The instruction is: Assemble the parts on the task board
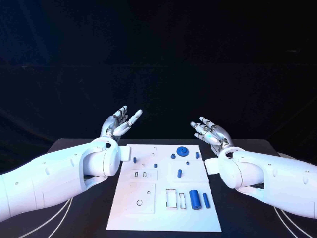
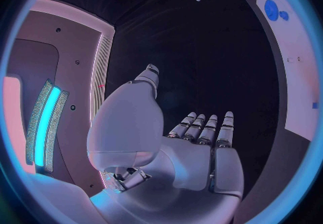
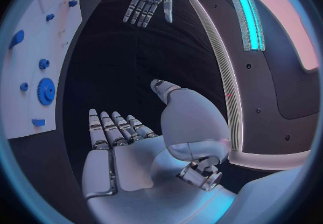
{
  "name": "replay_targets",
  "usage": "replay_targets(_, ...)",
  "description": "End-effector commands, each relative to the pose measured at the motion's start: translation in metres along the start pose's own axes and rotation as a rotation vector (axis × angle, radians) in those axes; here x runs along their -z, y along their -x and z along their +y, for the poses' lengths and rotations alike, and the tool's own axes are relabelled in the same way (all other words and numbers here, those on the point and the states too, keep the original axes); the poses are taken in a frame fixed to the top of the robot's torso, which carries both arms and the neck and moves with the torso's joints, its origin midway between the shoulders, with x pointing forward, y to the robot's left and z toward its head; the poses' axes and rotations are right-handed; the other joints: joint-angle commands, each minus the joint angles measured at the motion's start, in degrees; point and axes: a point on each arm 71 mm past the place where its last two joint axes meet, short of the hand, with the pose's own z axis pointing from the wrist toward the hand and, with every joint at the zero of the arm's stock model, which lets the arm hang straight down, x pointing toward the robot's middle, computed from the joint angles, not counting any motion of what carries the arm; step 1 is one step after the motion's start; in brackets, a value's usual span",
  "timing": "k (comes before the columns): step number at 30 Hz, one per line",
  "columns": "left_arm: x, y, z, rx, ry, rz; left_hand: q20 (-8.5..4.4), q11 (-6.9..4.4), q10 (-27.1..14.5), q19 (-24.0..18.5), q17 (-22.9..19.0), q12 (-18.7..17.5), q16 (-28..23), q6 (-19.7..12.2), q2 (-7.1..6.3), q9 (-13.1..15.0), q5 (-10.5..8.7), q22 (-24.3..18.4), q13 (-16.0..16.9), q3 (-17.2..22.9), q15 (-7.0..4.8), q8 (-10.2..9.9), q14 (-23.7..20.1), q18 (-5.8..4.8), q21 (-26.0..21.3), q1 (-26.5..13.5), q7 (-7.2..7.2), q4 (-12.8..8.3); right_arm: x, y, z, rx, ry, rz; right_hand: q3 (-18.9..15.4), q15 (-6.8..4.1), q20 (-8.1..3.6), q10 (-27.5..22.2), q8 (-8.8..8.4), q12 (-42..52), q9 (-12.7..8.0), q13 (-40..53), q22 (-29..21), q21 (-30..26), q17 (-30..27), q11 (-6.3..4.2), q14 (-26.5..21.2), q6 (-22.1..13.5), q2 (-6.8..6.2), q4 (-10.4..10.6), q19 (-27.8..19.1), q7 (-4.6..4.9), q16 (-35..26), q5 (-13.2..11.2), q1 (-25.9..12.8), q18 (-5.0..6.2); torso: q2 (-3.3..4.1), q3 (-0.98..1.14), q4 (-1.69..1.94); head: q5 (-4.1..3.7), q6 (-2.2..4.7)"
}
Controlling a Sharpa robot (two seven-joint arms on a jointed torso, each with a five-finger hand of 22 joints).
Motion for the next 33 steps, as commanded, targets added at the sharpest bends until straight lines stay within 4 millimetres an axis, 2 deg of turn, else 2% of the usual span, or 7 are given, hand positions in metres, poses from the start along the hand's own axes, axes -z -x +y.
replay_targets(1,-0.002,-0.006,-0.002,0.058,-0.005,0.082,1.11,1.77,3.5,3.1,0.8,1.0,1.1,3.4,0.80,0.8,0.28,0.6,0.5,1.3,2.04,1.2,3.2,1.13,1.3,3.8,3.51,0.7,-0.003,-0.009,0.000,-0.038,-0.024,0.195,2.9,-0.38,0.44,12.5,3.73,2.7,2.4,1.3,1.5,3.0,2.6,0.31,12.8,9.8,-1.43,-5.2,6.9,9.78,4.1,0.0,8.5,2.22,0.00,0.00,0.00,0.00,0.00)
replay_targets(7,-0.002,-0.006,-0.002,0.058,-0.005,0.082,1.24,3.46,13.3,16.8,3.2,3.2,4.8,11.9,3.10,2.8,0.05,2.8,1.7,3.1,4.99,4.2,14.1,1.66,5.4,5.4,4.79,0.4,-0.005,-0.008,-0.001,-0.035,-0.036,0.242,3.8,-1.67,0.36,22.9,6.74,4.9,4.2,2.0,3.1,6.4,4.2,-0.59,21.6,17.2,-2.52,-8.2,15.1,9.57,7.1,-0.8,11.6,3.50,0.00,0.00,0.00,0.00,0.00)
replay_targets(9,-0.002,-0.006,-0.002,0.058,-0.005,0.082,0.46,4.22,23.7,28.8,6.3,6.0,10.3,19.9,4.22,4.7,-0.04,4.9,2.9,4.3,3.27,7.2,28.5,3.71,10.0,7.3,5.76,-0.2,-0.005,-0.008,-0.001,-0.035,-0.037,0.247,4.4,-2.74,0.22,30.3,9.17,6.2,5.6,2.4,5.0,10.6,5.7,-1.26,30.3,23.1,-3.28,-10.0,24.7,9.27,10.0,-1.4,13.3,4.75,0.00,0.00,0.00,0.00,0.00)
replay_targets(10,0.005,0.012,-0.007,0.041,-0.025,0.086,0.56,4.84,26.5,29.6,6.9,6.5,11.3,22.4,4.46,5.3,0.20,4.9,3.1,4.6,2.66,8.2,31.6,4.24,10.2,7.6,5.96,-0.1,-0.013,0.011,0.012,0.323,0.124,0.192,4.6,-3.45,0.12,34.2,10.57,7.0,6.4,2.6,5.5,12.0,6.3,-1.74,33.7,26.4,-3.72,-10.7,27.2,8.92,11.3,-1.9,13.9,5.45,1.48,-0.31,-0.11,-0.84,-0.31)
replay_targets(14,0.009,0.013,-0.009,0.037,-0.031,0.095,0.23,5.06,39.1,37.0,9.0,9.4,15.6,32.5,4.65,7.7,0.19,5.9,3.7,5.7,0.21,12.2,40.2,7.89,13.6,10.1,5.39,-1.3,-0.015,0.012,0.017,0.412,0.149,0.205,5.3,-5.04,-0.17,40.4,13.78,7.5,8.1,2.3,6.4,14.5,6.7,-3.00,38.9,35.0,-4.27,-11.8,31.6,8.04,13.0,-2.3,14.5,6.81,2.14,-0.32,0.05,-1.03,-0.39)
replay_targets(23,0.018,0.014,-0.017,0.039,-0.038,0.141,-2.76,2.40,49.3,45.2,12.3,10.4,19.4,38.8,4.14,9.0,0.19,6.3,3.3,7.6,-2.85,15.1,48.6,8.02,16.7,12.1,4.38,-2.4,-0.022,0.015,0.030,0.637,0.210,0.249,6.8,-8.09,-3.10,48.6,14.77,5.9,8.1,2.1,9.0,20.3,7.8,-5.42,48.9,40.6,-5.42,-13.1,37.8,6.11,15.0,-1.6,14.3,7.06,4.21,-0.02,0.29,-1.69,0.04)
replay_targets(33,0.033,0.011,-0.028,0.062,-0.033,0.189,-4.50,1.38,53.6,48.8,14.8,9.3,21.5,39.8,2.79,9.1,0.20,6.8,2.9,9.4,-4.26,15.2,52.3,7.95,18.4,12.9,3.84,-2.9,-0.028,0.008,0.046,0.951,0.266,0.315,4.8,-14.04,-9.17,58.1,14.80,4.2,8.9,2.8,21.2,39.9,17.5,-9.20,68.2,45.9,-6.98,-14.2,45.8,3.26,26.2,3.5,13.3,7.02,6.94,0.38,0.34,-1.74,0.48)
